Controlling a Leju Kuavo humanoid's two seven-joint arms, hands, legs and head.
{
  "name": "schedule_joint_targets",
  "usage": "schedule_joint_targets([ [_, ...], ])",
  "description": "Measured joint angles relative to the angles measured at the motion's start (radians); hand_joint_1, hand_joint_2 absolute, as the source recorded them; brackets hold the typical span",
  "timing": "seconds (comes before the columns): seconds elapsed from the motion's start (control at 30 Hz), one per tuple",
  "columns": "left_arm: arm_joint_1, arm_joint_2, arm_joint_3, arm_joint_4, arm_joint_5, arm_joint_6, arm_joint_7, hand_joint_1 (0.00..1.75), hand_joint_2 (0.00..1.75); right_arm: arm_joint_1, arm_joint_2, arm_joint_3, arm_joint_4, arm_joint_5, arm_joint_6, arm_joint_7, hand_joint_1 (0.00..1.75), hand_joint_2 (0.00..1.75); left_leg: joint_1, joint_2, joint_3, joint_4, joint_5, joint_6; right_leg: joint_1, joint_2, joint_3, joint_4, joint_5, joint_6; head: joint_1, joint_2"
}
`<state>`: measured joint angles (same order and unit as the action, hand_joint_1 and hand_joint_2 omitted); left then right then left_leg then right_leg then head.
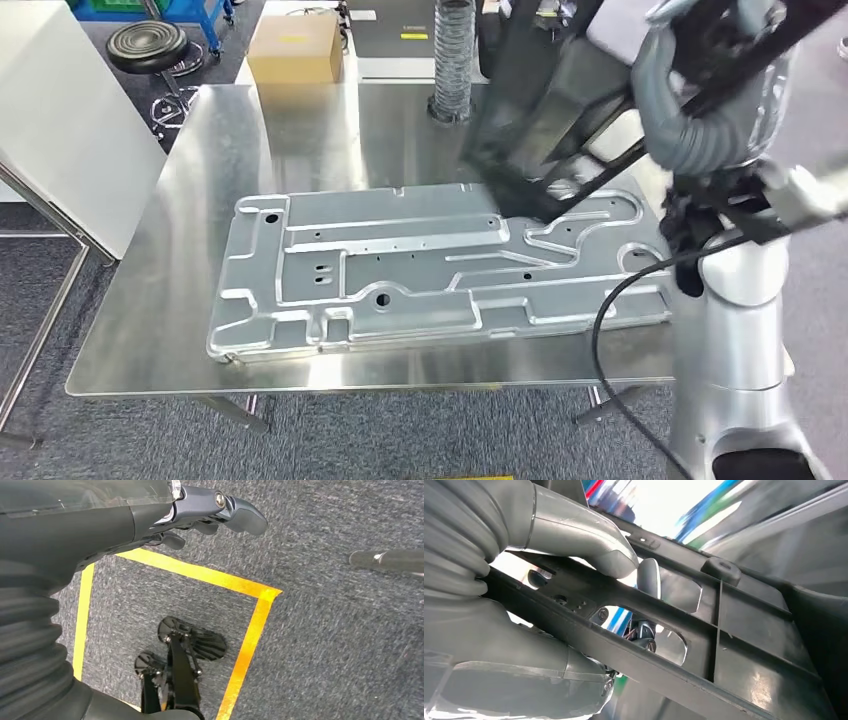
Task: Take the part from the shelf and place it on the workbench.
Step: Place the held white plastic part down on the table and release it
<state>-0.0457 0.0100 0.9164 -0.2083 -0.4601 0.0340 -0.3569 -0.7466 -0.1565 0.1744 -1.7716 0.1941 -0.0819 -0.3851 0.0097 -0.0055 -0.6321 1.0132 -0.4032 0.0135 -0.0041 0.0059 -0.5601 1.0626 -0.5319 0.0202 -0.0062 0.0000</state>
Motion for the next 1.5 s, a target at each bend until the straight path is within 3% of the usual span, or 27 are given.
schedule_joint_targets([
  [0.1, -0.003, 0.0, 0.008, 0.0, -0.007, -0.001, 0.0, 0.0, 1.75, -0.062, -0.033, -0.001, 0.099, 0.226, -0.099, 0.08, 1.75, 1.75, 0.0, 0.0, 0.006, -0.002, -0.006, 0.009, -0.003, -0.001, -0.112, 0.194, -0.068, 0.012, 0.004, 0.0],
  [0.13, -0.004, 0.0, 0.01, 0.0, -0.01, -0.001, 0.0, 0.0, 1.75, -0.076, -0.04, 0.002, 0.14, 0.299, -0.128, 0.107, 1.75, 1.75, 0.0, 0.0, 0.008, -0.001, -0.008, 0.01, -0.003, -0.001, -0.14, 0.232, -0.068, 0.013, 0.004, 0.0],
  [0.17, -0.005, 0.0, 0.012, 0.0, -0.013, -0.001, -0.001, 0.0, 1.75, -0.089, -0.046, 0.006, 0.181, 0.369, -0.156, 0.132, 1.75, 1.75, 0.0, -0.001, 0.011, -0.001, -0.011, 0.011, -0.003, -0.001, -0.151, 0.231, -0.048, 0.013, 0.004, 0.0],
  [0.23, -0.006, 0.0, 0.015, 0.0, -0.019, -0.001, -0.001, 0.0, 1.75, -0.113, -0.057, 0.017, 0.252, 0.489, -0.201, 0.175, 1.75, 1.75, -0.002, -0.004, 0.018, 0.001, -0.017, 0.009, -0.002, -0.001, -0.115, 0.119, 0.035, 0.004, 0.005, 0.0],
  [0.3, -0.007, -0.003, 0.018, 0.0, -0.027, -0.002, -0.002, 0.0, 1.75, -0.139, -0.065, 0.029, 0.309, 0.573, -0.223, 0.202, 1.75, 1.75, -0.006, -0.007, 0.021, 0.002, -0.021, 0.005, 0.004, -0.001, -0.066, -0.006, 0.095, -0.01, 0.004, 0.0],
  [0.37, -0.007, -0.005, 0.021, 0.0, -0.035, -0.005, -0.001, 0.0, 1.75, -0.159, -0.069, 0.045, 0.354, 0.634, -0.216, 0.222, 1.75, 1.75, -0.007, -0.008, 0.019, 0.001, -0.023, -0.004, 0.01, -0.001, -0.053, -0.047, 0.102, -0.018, 0.004, 0.0],
  [0.47, -0.01, -0.005, 0.022, 0.0, -0.051, -0.014, -0.004, 0.0, 1.75, -0.174, -0.069, 0.081, 0.415, 0.712, -0.177, 0.235, 1.75, 1.75, -0.008, -0.005, 0.018, 0.011, -0.034, -0.021, 0.004, -0.002, -0.045, -0.063, 0.106, -0.029, 0.003, 0.0],
  [0.53, -0.013, -0.005, 0.021, 0.0, -0.063, -0.023, -0.009, 0.0, 1.75, -0.186, -0.058, 0.117, 0.468, 0.761, -0.147, 0.231, 1.75, 1.75, -0.005, -0.004, -0.017, 0.089, -0.078, -0.032, -0.001, -0.005, -0.037, -0.072, 0.108, -0.037, 0.001, 0.0],
  [0.6, -0.014, -0.005, 0.022, 0.0, -0.074, -0.03, -0.011, 0.0, 1.75, -0.2, -0.029, 0.165, 0.545, 0.809, -0.13, 0.219, 1.75, 1.75, -0.002, -0.003, -0.081, 0.223, -0.134, -0.042, 0.0, -0.003, -0.035, -0.071, 0.106, -0.042, 0.001, 0.0],
  [0.63, -0.014, -0.006, 0.022, 0.0, -0.078, -0.032, -0.012, 0.0, 1.75, -0.203, -0.009, 0.192, 0.589, 0.829, -0.129, 0.211, 1.75, 1.75, 0.0, -0.003, -0.106, 0.268, -0.144, -0.045, 0.001, -0.002, -0.034, -0.07, 0.105, -0.044, 0.0, 0.0],
  [0.67, -0.015, -0.006, 0.022, 0.0, -0.082, -0.034, -0.011, 0.0, 1.75, -0.207, 0.014, 0.22, 0.635, 0.845, -0.13, 0.202, 1.75, 1.75, 0.001, -0.002, -0.114, 0.279, -0.137, -0.047, 0.001, 0.001, -0.034, -0.069, 0.103, -0.044, 0.0, 0.0],
  [0.7, -0.017, -0.007, 0.021, 0.0, -0.085, -0.035, -0.011, 0.0, 1.75, -0.209, 0.036, 0.246, 0.68, 0.858, -0.132, 0.196, 1.75, 1.75, 0.002, -0.002, -0.102, 0.248, -0.11, -0.048, 0.001, 0.003, -0.032, -0.066, 0.101, -0.044, 0.0, 0.0],
  [0.77, -0.02, -0.007, 0.022, 0.0, -0.088, -0.036, -0.008, 0.0, 1.75, -0.215, 0.081, 0.29, 0.758, 0.878, -0.131, 0.181, 1.75, 1.75, 0.002, -0.001, -0.04, 0.112, -0.042, -0.043, 0.002, 0.004, -0.029, -0.061, 0.095, -0.041, 0.0, 0.0],
  [0.83, -0.021, -0.007, 0.024, 0.0, -0.089, -0.035, -0.004, 0.0, 1.75, -0.225, 0.128, 0.334, 0.832, 0.898, -0.126, 0.167, 1.75, 1.75, -0.002, 0.0, 0.006, 0.013, -0.011, -0.033, 0.005, 0.005, -0.031, -0.056, 0.09, -0.035, 0.001, 0.0],
  [0.93, -0.022, -0.01, 0.029, 0.0, -0.089, -0.033, 0.002, 0.0, 1.75, -0.236, 0.197, 0.399, 0.931, 0.919, -0.116, 0.156, 1.75, 1.75, -0.002, 0.0, 0.014, -0.007, -0.012, -0.021, 0.008, 0.004, -0.035, -0.054, 0.085, -0.024, 0.001, 0.0],
  [1.0, -0.022, -0.013, 0.031, 0.0, -0.092, -0.036, 0.002, 0.0, 1.75, -0.246, 0.24, 0.43, 0.987, 0.924, -0.113, 0.155, 1.75, 1.75, 0.004, 0.001, 0.019, -0.014, -0.01, -0.013, 0.007, 0.001, -0.048, -0.021, 0.06, -0.016, 0.003, 0.0],
  [1.1, -0.024, -0.016, 0.032, 0.0, -0.101, -0.042, -0.002, 0.0, 1.75, -0.265, 0.285, 0.464, 1.059, 0.925, -0.107, 0.155, 1.75, 1.75, 0.007, 0.002, 0.023, -0.017, -0.012, -0.005, -0.001, 0.0, -0.137, 0.166, -0.026, -0.003, 0.005, 0.0],
  [1.13, -0.024, -0.016, 0.032, 0.0, -0.105, -0.044, -0.004, 0.0, 1.75, -0.267, 0.296, 0.472, 1.078, 0.924, -0.103, 0.155, 1.75, 1.75, 0.007, 0.001, 0.025, -0.017, -0.013, -0.004, -0.005, 0.0, -0.168, 0.222, -0.041, 0.001, 0.005, 0.0],
  [1.17, -0.023, -0.017, 0.032, 0.0, -0.109, -0.046, -0.006, 0.0, 1.75, -0.267, 0.304, 0.48, 1.094, 0.922, -0.099, 0.154, 1.75, 1.75, 0.008, 0.0, 0.026, -0.016, -0.015, -0.005, -0.008, -0.001, -0.183, 0.245, -0.038, 0.003, 0.005, 0.0],
  [1.2, -0.022, -0.018, 0.032, 0.0, -0.113, -0.049, -0.009, 0.0, 1.75, -0.268, 0.311, 0.486, 1.108, 0.92, -0.096, 0.154, 1.75, 1.75, 0.009, -0.002, 0.028, -0.015, -0.017, -0.006, -0.011, -0.001, -0.178, 0.224, -0.013, 0.004, 0.005, 0.0],
  [1.3, -0.021, -0.022, 0.031, 0.0, -0.127, -0.059, -0.019, 0.0, 1.75, -0.278, 0.33, 0.503, 1.141, 0.915, -0.089, 0.15, 1.75, 1.75, 0.009, -0.005, 0.034, -0.009, -0.027, -0.018, -0.011, -0.004, -0.095, 0.025, 0.09, -0.002, 0.005, 0.0],
  [1.37, -0.022, -0.023, 0.03, 0.0, -0.137, -0.061, -0.029, 0.0, 1.75, -0.28, 0.344, 0.515, 1.161, 0.913, -0.085, 0.146, 1.75, 1.75, 0.006, -0.004, 0.033, -0.006, -0.032, -0.029, -0.005, -0.004, -0.068, -0.04, 0.106, -0.01, 0.004, 0.0],
  [1.5, -0.023, -0.027, 0.027, 0.0, -0.154, -0.063, -0.062, 0.0, 1.75, -0.277, 0.37, 0.537, 1.196, 0.903, -0.078, 0.135, 1.75, 1.75, 0.01, -0.001, 0.032, 0.007, -0.048, -0.051, -0.004, -0.001, -0.059, -0.052, 0.106, -0.033, 0.004, 0.0],
])
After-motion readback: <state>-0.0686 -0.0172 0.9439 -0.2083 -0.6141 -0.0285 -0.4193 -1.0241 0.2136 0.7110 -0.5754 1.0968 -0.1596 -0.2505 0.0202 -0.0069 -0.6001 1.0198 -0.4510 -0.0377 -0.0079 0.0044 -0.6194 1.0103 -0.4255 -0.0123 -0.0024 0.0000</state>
